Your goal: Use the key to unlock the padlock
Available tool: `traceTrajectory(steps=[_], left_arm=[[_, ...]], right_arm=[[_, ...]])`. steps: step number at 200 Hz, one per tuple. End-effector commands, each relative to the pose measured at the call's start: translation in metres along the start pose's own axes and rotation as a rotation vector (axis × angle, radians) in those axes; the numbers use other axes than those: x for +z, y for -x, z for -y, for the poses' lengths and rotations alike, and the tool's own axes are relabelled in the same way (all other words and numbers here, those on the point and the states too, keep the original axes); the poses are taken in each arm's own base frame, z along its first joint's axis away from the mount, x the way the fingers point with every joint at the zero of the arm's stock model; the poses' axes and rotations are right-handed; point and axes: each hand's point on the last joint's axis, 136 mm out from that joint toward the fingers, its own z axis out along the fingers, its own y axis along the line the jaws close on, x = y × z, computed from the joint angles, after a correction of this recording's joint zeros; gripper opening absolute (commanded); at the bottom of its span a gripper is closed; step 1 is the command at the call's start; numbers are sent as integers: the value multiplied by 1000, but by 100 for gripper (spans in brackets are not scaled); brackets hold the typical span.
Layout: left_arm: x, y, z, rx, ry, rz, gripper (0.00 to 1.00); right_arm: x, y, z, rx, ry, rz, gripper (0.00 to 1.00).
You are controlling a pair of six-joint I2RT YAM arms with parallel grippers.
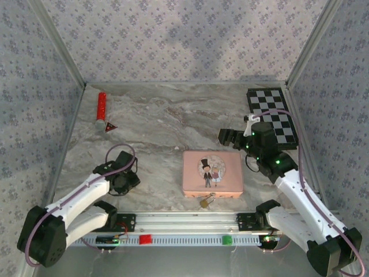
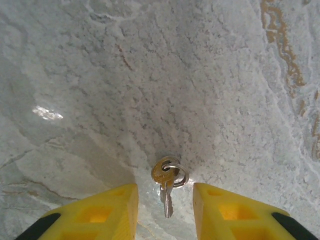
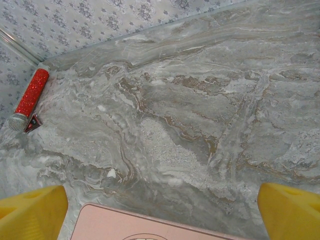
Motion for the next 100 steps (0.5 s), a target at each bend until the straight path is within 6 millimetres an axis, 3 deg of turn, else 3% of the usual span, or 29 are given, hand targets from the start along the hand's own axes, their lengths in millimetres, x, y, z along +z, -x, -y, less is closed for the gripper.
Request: traceTrajectory(steps=[1,100], left_arm=[[2,-2,5,11,-8,-8,33],[5,5,12,82,28,3,16]], right_arm=[[-7,14,-6,-15,2,34,99],[-9,13,-3,-22,-14,37,99]])
